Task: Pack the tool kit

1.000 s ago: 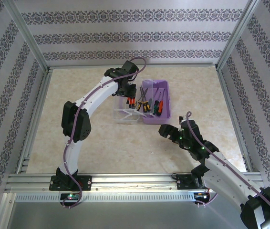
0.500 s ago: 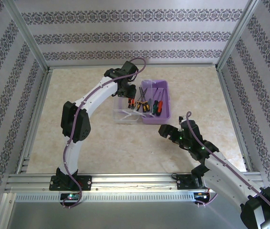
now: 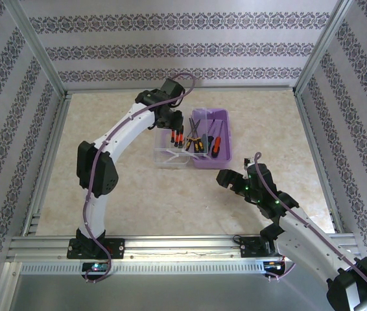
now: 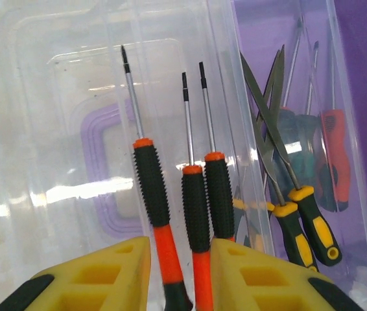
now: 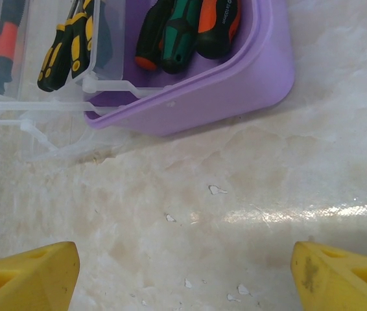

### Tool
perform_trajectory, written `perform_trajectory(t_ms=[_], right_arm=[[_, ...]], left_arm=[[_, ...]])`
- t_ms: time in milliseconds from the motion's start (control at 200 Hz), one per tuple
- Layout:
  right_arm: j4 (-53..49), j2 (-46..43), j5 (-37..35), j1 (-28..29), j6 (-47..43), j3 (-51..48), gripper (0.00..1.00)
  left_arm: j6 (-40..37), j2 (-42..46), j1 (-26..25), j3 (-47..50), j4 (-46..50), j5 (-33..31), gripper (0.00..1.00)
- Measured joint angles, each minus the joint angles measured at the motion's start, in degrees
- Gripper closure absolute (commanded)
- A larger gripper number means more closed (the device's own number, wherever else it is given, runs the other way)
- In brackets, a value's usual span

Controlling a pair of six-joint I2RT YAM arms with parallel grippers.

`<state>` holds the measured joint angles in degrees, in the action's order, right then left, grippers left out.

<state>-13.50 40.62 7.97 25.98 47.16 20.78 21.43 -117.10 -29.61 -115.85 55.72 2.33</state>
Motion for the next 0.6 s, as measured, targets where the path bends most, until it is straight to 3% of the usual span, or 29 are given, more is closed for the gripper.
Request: perform_trajectory(t_ms=[155, 305, 360, 405, 555, 605], right_arm=[[-2.5, -0.4, 0.0, -1.8, -2.2, 1.7, 0.14], [-4.0, 0.7, 0.0, -4.1, -4.9, 4.3, 0.12], [-4.2, 2.0, 0.3, -4.9, -5.7, 5.4, 0.08], [-4.3, 3.2, 0.4, -5.4, -6.7, 6.2, 0.02], [-4.9, 7.3, 0.3, -6.8, -8.6, 9.5, 0.02], [-4.9, 8.2, 0.2, -7.4, -8.6, 10.6, 0.02]], left_arm=[[0.0, 7.4, 2.1, 6.6, -0.7, -0.4, 0.68], [1.8, 21.7, 6.3, 23.6, -7.1, 0.1, 0.58], [3.1, 28.1, 8.2, 31.6, -10.7, 0.6, 0.48], [4.6, 32.7, 9.5, 37.6, -13.3, 0.7, 0.34], [8.3, 43.9, 13.3, 54.7, -19.2, 1.8, 0.01], [9.4, 45.9, 14.1, 59.3, -20.5, 2.3, 0.0]])
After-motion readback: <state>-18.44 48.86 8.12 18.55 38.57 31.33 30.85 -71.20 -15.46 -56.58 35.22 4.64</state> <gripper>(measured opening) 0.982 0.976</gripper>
